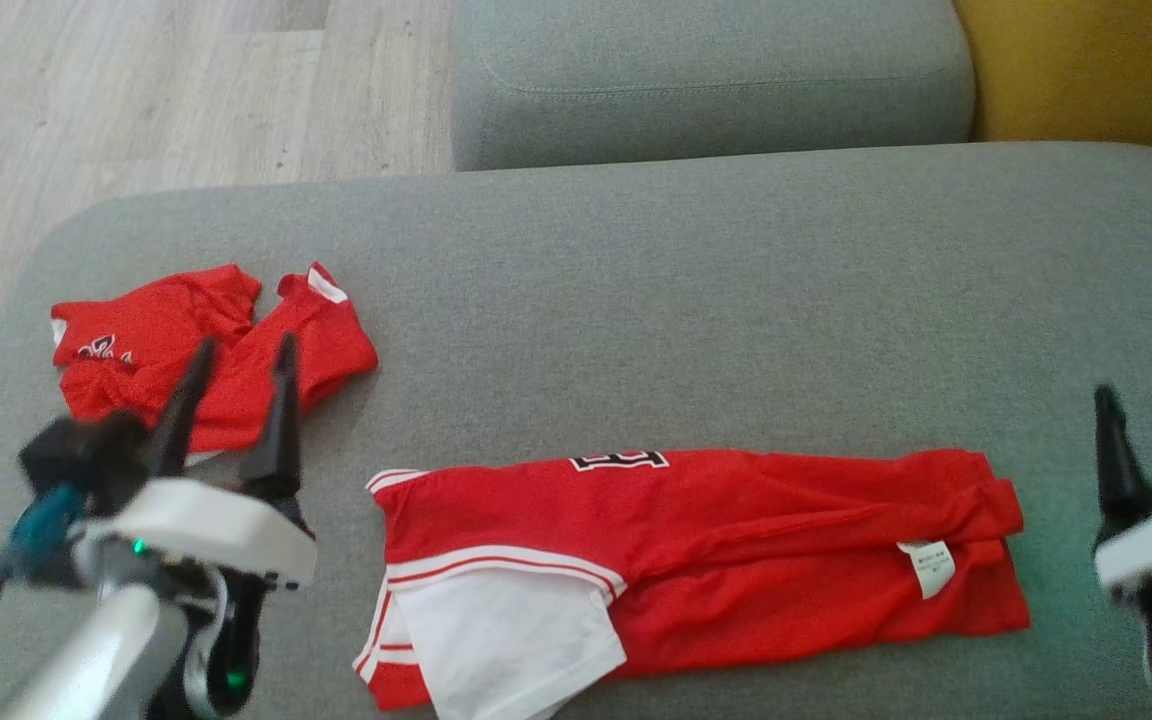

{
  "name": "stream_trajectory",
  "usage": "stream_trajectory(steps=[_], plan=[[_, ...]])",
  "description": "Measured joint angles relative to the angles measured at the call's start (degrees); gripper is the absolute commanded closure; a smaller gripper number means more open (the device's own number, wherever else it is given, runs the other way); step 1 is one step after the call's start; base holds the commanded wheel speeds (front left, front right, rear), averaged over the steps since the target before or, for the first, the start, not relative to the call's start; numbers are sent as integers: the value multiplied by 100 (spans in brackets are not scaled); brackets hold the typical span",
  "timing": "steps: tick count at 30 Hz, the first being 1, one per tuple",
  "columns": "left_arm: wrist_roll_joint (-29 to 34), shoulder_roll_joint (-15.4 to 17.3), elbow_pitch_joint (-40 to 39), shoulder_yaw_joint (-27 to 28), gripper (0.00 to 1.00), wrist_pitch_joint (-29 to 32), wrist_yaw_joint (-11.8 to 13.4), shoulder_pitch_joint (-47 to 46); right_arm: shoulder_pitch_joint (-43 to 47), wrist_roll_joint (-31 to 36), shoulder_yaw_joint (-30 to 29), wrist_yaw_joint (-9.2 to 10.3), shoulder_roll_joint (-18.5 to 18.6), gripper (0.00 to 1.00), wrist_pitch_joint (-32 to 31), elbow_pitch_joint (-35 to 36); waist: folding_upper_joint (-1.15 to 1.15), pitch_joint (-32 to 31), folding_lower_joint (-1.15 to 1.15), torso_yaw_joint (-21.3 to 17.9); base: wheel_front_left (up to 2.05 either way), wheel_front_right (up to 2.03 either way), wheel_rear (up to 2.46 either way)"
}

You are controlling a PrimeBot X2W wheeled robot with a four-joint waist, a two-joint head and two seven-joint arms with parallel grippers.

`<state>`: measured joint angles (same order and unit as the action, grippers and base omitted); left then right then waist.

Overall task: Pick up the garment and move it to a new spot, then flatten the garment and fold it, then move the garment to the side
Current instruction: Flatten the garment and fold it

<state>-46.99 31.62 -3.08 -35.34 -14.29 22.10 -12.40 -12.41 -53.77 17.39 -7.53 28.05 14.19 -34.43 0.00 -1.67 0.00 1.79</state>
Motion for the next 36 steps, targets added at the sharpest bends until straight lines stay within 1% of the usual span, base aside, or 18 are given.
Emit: stream_trajectory(steps=[1, 2, 3, 5, 7, 10, 13, 16, 17, 20, 23, 26, 29, 30, 31, 32, 33, 36], plan=[[292, -137, -109, 250, 0, 0, 131, 226, 151, 113, -124, 0, -89, 0, 0, -4, 0, 2, 0, -3, 0, 0, 0], [557, -286, -224, 456, 0, -1, 191, 449, 292, 237, -226, 0, -179, 0, 0, -1, 0, 6, 0, -6, 0, 0, 0], [816, -410, -298, 578, 0, -1, 220, 644, 404, 324, -326, 0, -268, 0, 0, 7, 0, 12, 0, -4, 0, 0, 0], [1195, -675, -382, 750, 0, -1, 199, 988, 575, 542, -506, 0, -405, 0, -9, 12, 0, 22, 0, 14, 0, 0, 0], [1372, -928, -386, 873, 0, -1, 46, 1233, 656, 710, -677, 0, -493, 0, -143, 42, 0, 31, 0, 35, 0, 0, 0], [1585, -1212, -315, 987, 0, -1, -234, 1339, 650, 951, -896, 0, -650, 0, -528, 81, 0, 41, 0, 70, 0, 0, 0], [1713, -1395, -172, 1056, 0, -1, -478, 1328, 597, 1148, -1046, 0, -848, 0, -1179, -34, 0, 48, 0, 103, 0, 0, 0], [1839, -1589, -9, 1085, 0, -1, -705, 1328, 537, 1377, -1233, 0, -1012, 0, -1927, -377, 0, 43, 0, 159, 0, 0, 0], [1839, -1589, -9, 1085, 0, -1, -705, 1328, 537, 1377, -1233, 0, -1012, 0, -1927, -377, 0, 43, 0, 159, 0, 0, 0], [1928, -1757, 136, 1170, 0, -1, -866, 1322, 379, 1583, -1496, 0, -1170, 0, -2473, -581, 0, 36, 0, 225, 0, 0, 0], [1980, -1856, 277, 1238, 0, -1, -1010, 1323, 169, 1800, -1805, 0, -1300, 0, -3014, -853, 0, 37, 0, 309, 0, 0, 0], [2070, -1960, 349, 1345, 0, -1, -1107, 1323, 97, 1930, -2062, 0, -1434, 0, -3450, -1027, 0, 49, 0, 407, 0, 0, 0], [2131, -1998, 425, 1405, 0, -1, -1159, 1324, 15, 2011, -2263, 0, -1467, 0, -3929, -1121, 0, 58, 0, 512, 0, 0, 0], [2148, -2023, 466, 1413, 0, -1, -1187, 1327, 4, 2011, -2321, 0, -1482, 11, -4088, -1120, 0, 60, 0, 544, 0, 0, 0], [2165, -2049, 494, 1416, 0, -1, -1210, 1328, 14, 2012, -2370, 0, -1496, 58, -4174, -1101, 0, 64, 0, 568, 0, 0, 0], [2172, -2084, 514, 1429, 0, -1, -1213, 1330, 29, 2025, -2407, 0, -1507, 90, -4218, -1069, 0, 67, 0, 584, 0, 0, 0], [2172, -2116, 526, 1449, 0, -1, -1260, 1330, 47, 2065, -2455, 0, -1527, 100, -4225, -1024, 0, 73, 0, 593, 0, 0, 0], [2196, -2156, 559, 1573, 0, -1, -1310, 1330, 160, 2175, -2554, 0, -1713, 100, -4211, -806, 0, 84, 0, 587, 0, 0, 0]])
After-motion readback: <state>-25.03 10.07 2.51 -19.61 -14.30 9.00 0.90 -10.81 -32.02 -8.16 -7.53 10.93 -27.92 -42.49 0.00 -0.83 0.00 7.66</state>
